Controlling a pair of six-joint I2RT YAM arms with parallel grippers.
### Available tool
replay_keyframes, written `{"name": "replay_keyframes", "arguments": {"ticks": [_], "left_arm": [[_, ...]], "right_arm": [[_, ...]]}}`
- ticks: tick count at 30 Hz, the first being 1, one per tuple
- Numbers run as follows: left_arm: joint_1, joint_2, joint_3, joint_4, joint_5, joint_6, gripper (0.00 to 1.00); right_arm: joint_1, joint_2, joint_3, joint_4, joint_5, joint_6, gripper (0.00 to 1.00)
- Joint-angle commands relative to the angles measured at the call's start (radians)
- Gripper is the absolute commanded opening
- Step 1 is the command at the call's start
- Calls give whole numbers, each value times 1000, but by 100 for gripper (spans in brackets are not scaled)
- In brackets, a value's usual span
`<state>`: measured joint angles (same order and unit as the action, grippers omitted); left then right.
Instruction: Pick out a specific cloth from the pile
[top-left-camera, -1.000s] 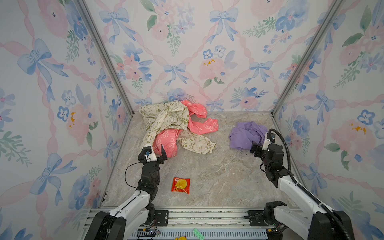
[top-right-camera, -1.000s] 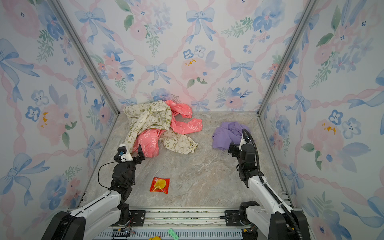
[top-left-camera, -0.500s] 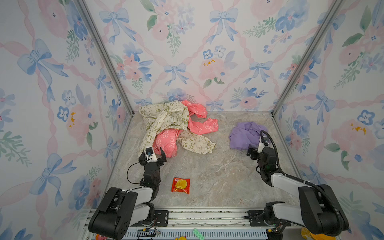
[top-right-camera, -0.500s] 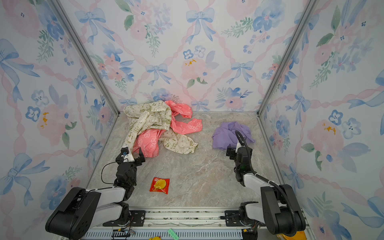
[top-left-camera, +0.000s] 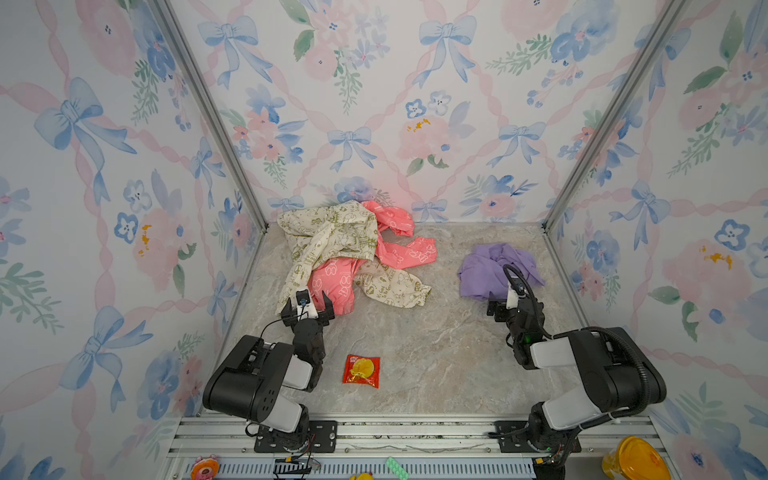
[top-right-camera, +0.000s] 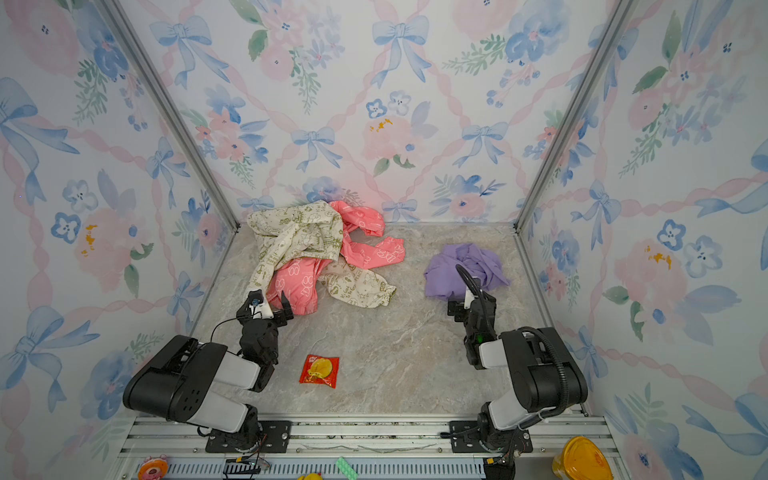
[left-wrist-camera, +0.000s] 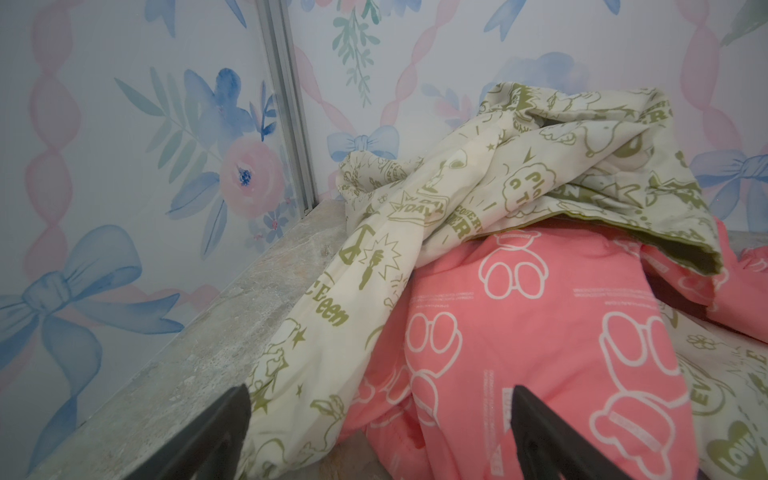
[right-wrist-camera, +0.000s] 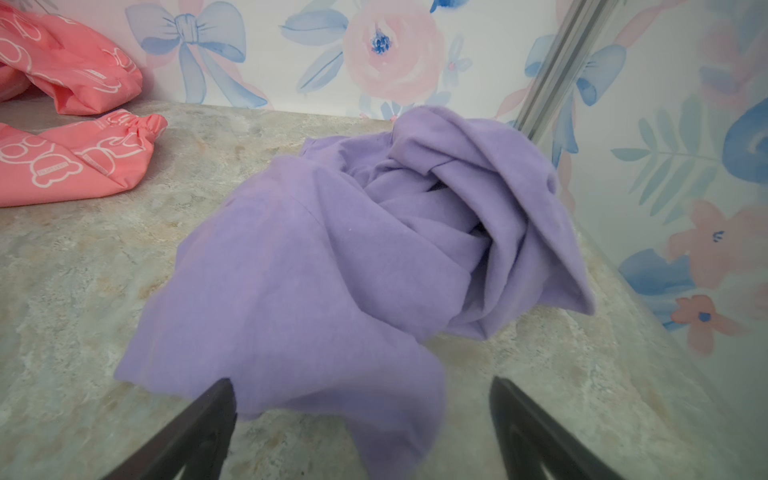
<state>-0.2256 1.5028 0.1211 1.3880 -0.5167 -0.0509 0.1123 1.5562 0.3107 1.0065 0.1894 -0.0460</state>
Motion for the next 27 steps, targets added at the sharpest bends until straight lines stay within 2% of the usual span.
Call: {"name": "replay_keyframes", "arguments": {"ticks": [1, 13, 15, 17, 27], "left_arm": [[5, 4, 15, 52, -8, 22, 98], [17, 32, 7, 58, 15, 2, 98], [0, 88, 5, 166, 12, 50, 98], [6, 53, -10, 128, 24, 29, 98], [16, 74, 22, 100, 28, 25, 98]], "right_arm": [[-9, -7, 42, -21, -30, -5, 97], [-23, -7, 64, -64, -20, 16, 97], [-24, -7, 65, -65, -21, 17, 97], [-23, -7, 65, -64, -20, 17, 97], [-25, -7, 66, -69, -21, 18, 97]]}}
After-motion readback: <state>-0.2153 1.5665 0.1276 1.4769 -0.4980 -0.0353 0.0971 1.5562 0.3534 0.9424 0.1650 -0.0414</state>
